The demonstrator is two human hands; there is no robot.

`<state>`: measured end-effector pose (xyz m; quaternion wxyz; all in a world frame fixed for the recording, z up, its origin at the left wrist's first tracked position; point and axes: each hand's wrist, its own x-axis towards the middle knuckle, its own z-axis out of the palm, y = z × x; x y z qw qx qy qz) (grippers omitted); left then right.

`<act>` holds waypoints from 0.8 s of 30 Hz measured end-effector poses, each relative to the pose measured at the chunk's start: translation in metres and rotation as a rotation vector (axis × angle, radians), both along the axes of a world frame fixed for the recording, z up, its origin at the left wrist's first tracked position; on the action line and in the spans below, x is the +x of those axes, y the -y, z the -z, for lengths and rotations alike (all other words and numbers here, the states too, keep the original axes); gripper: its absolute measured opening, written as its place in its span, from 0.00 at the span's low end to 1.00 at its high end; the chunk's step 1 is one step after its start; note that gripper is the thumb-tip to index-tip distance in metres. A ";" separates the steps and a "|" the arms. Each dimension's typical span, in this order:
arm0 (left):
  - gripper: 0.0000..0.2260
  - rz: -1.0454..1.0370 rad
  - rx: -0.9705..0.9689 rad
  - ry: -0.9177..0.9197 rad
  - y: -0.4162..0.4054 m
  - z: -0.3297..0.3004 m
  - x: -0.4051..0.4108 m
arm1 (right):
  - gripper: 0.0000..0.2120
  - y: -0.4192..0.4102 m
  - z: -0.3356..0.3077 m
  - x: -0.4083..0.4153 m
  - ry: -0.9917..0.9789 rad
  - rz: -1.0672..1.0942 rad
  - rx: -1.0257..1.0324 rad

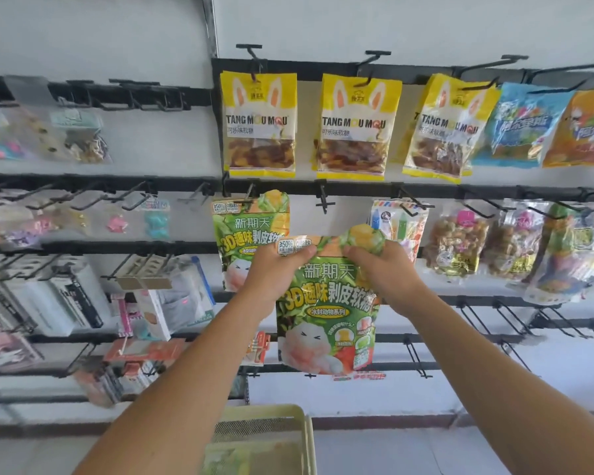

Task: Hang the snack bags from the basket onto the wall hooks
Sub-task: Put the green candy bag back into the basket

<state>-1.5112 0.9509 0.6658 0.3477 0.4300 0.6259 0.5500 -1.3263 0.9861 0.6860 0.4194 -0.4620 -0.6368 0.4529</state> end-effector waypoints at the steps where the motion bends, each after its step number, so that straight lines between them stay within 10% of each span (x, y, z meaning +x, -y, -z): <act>1: 0.26 -0.011 -0.010 0.004 -0.009 0.000 -0.001 | 0.06 -0.011 0.000 -0.002 0.014 0.007 0.001; 24: 0.10 -0.088 0.046 0.030 -0.114 0.008 -0.015 | 0.08 -0.128 0.011 -0.025 0.004 0.007 0.002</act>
